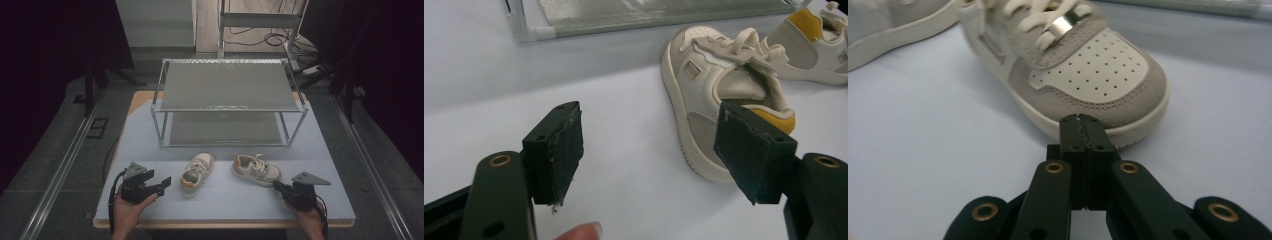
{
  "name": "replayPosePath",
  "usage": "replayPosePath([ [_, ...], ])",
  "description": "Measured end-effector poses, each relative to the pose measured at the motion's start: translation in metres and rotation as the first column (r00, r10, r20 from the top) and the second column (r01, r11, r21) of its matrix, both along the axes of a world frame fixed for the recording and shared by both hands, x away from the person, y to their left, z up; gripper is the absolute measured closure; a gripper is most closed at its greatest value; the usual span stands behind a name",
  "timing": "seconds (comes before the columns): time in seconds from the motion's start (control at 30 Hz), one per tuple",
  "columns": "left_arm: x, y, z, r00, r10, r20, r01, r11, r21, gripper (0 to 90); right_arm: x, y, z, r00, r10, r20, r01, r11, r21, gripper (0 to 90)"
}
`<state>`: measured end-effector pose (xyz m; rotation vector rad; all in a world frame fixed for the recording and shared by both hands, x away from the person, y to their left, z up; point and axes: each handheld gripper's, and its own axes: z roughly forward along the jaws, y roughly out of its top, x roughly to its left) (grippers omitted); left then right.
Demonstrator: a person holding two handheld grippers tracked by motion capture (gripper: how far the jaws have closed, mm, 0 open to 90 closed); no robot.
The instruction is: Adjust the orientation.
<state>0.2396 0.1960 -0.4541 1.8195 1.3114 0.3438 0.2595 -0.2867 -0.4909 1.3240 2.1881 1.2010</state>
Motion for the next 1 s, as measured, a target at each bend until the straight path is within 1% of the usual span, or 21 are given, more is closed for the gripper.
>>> replayPosePath([
  [0.03,0.0,0.001,0.0,1.0,0.0,-0.003,0.0,1.0,0.001,27.5,0.01,-0.001,0.001,0.9998,-0.015,-0.01,0.015,1.0,-0.002,88.8],
  [0.07,0.0,0.001,0.0,1.0,0.0,-0.003,0.0,1.0,0.001,27.4,0.01,-0.001,0.001,0.9998,-0.015,-0.01,0.015,1.0,-0.002,88.8],
  [0.1,0.0,0.001,0.0,1.0,0.001,-0.002,-0.001,1.0,0.002,27.4,0.019,-0.001,0.001,0.9996,-0.024,-0.017,0.024,1.0,0.001,88.7],
  [0.13,0.0,0.001,0.0,1.0,0.001,-0.002,-0.001,1.0,0.002,27.4,0.019,-0.001,0.001,0.9996,-0.024,-0.017,0.024,1.0,0.001,88.7],
  [0.17,-0.001,0.002,0.001,1.0,0.004,-0.003,-0.004,1.0,0.002,27.4,0.026,-0.002,0.001,0.9992,-0.032,-0.023,0.032,0.999,0.003,88.6],
  [0.2,-0.001,0.002,0.001,1.0,0.004,-0.003,-0.004,1.0,0.002,27.4,0.026,-0.002,0.001,0.9992,-0.032,-0.023,0.032,0.999,0.003,88.6],
  [0.23,0.0,0.002,0.0,1.0,0.006,-0.002,-0.006,1.0,0.003,27.4,0.033,-0.002,0.002,0.9989,-0.04,-0.023,0.04,0.999,-0.004,88.3],
  [0.27,0.0,0.002,0.0,1.0,0.006,-0.002,-0.006,1.0,0.003,27.4,0.033,-0.002,0.002,0.9989,-0.04,-0.023,0.04,0.999,-0.004,88.3],
  [0.3,0.0,0.001,-0.001,1.0,0.006,-0.006,-0.006,1.0,0.006,27.4,0.038,-0.001,0.002,0.9987,-0.046,-0.024,0.045,0.999,-0.006,88.0],
  [0.33,0.0,0.001,-0.001,1.0,0.006,-0.006,-0.006,1.0,0.006,27.4,0.038,-0.001,0.002,0.9987,-0.046,-0.024,0.045,0.999,-0.006,88.0],
  [0.43,0.001,-0.001,-0.002,1.0,0.001,-0.009,-0.001,1.0,0.01,27.4,0.046,0.0,0.002,0.9984,-0.05,-0.026,0.05,0.999,-0.007,88.0],
  [0.47,0.001,-0.001,-0.002,1.0,0.001,-0.009,-0.001,1.0,0.01,27.4,0.046,0.0,0.002,0.9984,-0.05,-0.026,0.05,0.999,-0.007,88.0],
  [0.57,0.001,-0.002,-0.003,0.9999,-0.005,-0.012,0.005,0.9999,0.014,27.4,0.053,0.002,0.001,0.9982,-0.055,-0.023,0.055,0.998,-0.01,88.0],
  [0.67,0.001,-0.002,-0.003,0.9999,-0.004,-0.011,0.004,0.9999,0.013,27.4,0.054,0.001,0.001,0.9985,-0.052,-0.017,0.052,0.999,-0.008,88.0],
  [0.77,0.002,-0.002,-0.004,0.9999,-0.006,-0.013,0.006,0.9999,0.013,27.4,0.051,0.001,0.001,0.9984,-0.056,-0.011,0.056,0.998,-0.005,88.1],
  [0.87,0.002,-0.003,-0.003,0.9999,-0.008,-0.013,0.008,0.9999,0.013,27.4,0.041,0.003,0.004,0.9993,-0.038,0.0,0.038,0.999,0.011,88.2],
  [0.9,0.001,-0.002,-0.003,0.9999,-0.006,-0.011,0.007,0.9999,0.013,27.4,0.031,0.007,0.008,0.9997,-0.017,0.017,0.016,1.0,0.017,88.3],
  [0.93,0.001,-0.002,-0.003,0.9999,-0.006,-0.011,0.007,0.9999,0.013,27.4,0.031,0.007,0.008,0.9997,-0.017,0.017,0.016,1.0,0.017,88.3],
  [0.97,0.001,-0.002,-0.003,0.9999,-0.007,-0.011,0.007,0.9999,0.009,27.4,0.023,0.014,0.013,0.9995,0.013,0.029,-0.013,0.999,0.029,88.2],
  [1.0,0.001,-0.002,-0.003,0.9999,-0.007,-0.011,0.007,0.9999,0.009,27.4,0.023,0.014,0.013,0.9995,0.013,0.029,-0.013,0.999,0.029,88.2],
])
